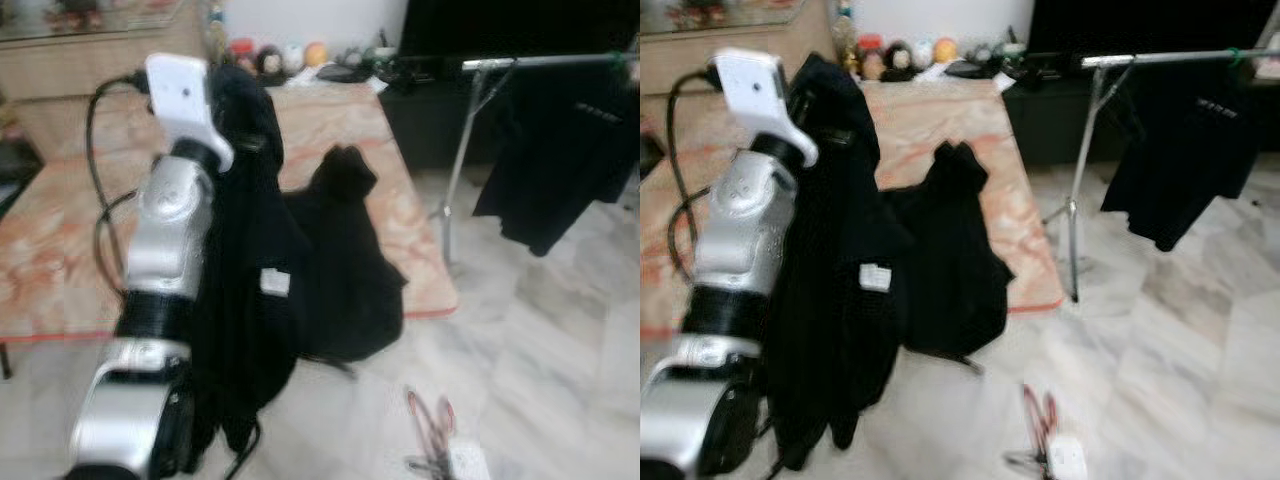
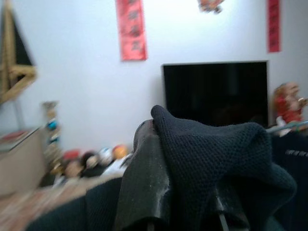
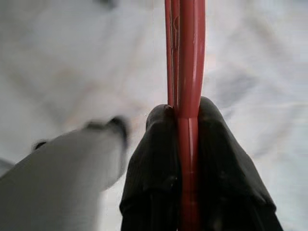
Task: Hang hanger
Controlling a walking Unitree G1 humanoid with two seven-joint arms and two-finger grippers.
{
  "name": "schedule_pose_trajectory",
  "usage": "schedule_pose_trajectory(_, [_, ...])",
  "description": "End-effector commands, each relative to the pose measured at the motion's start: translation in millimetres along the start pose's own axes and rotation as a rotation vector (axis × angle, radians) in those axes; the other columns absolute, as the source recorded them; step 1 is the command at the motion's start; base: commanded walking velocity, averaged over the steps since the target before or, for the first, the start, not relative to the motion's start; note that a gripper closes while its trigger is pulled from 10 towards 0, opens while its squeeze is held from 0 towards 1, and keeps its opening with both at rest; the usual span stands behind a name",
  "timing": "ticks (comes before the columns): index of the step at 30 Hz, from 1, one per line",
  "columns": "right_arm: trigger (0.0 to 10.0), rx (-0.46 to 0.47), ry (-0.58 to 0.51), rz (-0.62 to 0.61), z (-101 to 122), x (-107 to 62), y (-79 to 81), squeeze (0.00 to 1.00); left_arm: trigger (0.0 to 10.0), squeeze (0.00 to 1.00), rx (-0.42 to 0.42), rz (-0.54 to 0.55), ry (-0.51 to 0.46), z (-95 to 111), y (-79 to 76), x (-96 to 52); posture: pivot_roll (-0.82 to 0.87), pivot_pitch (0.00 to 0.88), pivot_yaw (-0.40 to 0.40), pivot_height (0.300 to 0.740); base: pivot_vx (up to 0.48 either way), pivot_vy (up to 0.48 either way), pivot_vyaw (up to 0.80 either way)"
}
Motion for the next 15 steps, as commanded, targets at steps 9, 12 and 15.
schedule_pose_trajectory(9, [10.0,0.014,-0.013,-0.003,6.5,1.3,5.7,0.00,10.0,0.00,0.020,-0.055,-0.040,13.3,-3.8,14.8,0.01,0.000,0.000,0.740,0.306,0.000,0.00])
schedule_pose_trajectory(12, [10.0,0.013,-0.017,0.003,6.9,1.1,11.6,0.00,10.0,0.00,-0.010,-0.108,0.065,-16.3,-8.5,-7.4,0.01,0.000,0.002,0.740,0.000,0.000,0.00])
schedule_pose_trajectory(15, [10.0,0.010,-0.015,0.006,5.7,0.8,12.4,0.00,10.0,0.00,-0.082,-0.131,0.146,-39.3,-9.3,-41.7,0.01,0.000,0.000,0.740,0.000,0.000,0.00])
Point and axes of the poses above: a point about 5 cm out from each wrist's last joint towards the gripper, its own x axis pointing out of the wrist towards the gripper, its own z axis along the axis of the wrist's last joint, y = z × x, the point moved 5 cm from there along x, pointing out of the wrist towards the gripper, and after that the axes turned 11 degrees about -x, right-handed, at the moved point
